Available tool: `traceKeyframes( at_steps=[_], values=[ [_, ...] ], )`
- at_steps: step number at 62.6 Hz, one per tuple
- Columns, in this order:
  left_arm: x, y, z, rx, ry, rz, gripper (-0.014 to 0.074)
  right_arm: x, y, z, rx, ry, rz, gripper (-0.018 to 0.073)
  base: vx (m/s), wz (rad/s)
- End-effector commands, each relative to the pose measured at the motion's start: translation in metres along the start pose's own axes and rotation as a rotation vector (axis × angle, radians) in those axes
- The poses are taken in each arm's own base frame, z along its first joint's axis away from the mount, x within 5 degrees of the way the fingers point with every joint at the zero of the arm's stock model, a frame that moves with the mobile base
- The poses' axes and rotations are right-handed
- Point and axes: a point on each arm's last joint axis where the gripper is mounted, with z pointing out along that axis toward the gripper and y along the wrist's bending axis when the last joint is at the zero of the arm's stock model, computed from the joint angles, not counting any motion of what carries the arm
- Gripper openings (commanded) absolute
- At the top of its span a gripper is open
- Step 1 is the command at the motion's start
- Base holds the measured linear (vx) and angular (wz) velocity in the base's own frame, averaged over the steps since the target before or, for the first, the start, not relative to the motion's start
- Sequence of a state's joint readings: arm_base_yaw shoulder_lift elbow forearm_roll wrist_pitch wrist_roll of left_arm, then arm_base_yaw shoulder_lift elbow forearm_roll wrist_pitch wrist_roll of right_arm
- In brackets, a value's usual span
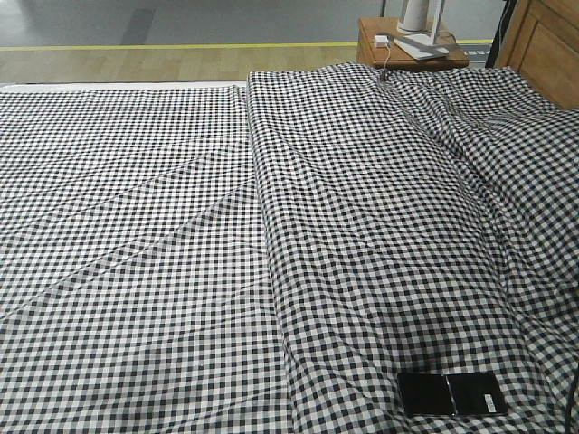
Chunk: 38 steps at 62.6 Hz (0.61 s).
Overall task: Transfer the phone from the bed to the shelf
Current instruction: 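Move the right gripper down toward the black phone on the bed, then close the right gripper on the black phone's edge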
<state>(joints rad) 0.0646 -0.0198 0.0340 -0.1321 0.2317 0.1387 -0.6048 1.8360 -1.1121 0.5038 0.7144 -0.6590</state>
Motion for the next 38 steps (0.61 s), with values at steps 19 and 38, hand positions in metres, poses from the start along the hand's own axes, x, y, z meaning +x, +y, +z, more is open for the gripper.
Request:
traceKeyframes(
  at_steps=[19, 38],
  values=[
    [-0.006, 0.001, -0.001, -0.01, -0.077, -0.01, 0.0001, 0.022, -0.017, 0.082, -0.216, 0.16, -0.065, 0.0579, 0.0, 0.0],
    [-0.006, 0.001, -0.001, -0.01, -0.077, -0.01, 0.0001, 0.041, -0.018, 0.141, -0.475, 0.303, -0.054, 0.0579, 0.0, 0.0]
  ],
)
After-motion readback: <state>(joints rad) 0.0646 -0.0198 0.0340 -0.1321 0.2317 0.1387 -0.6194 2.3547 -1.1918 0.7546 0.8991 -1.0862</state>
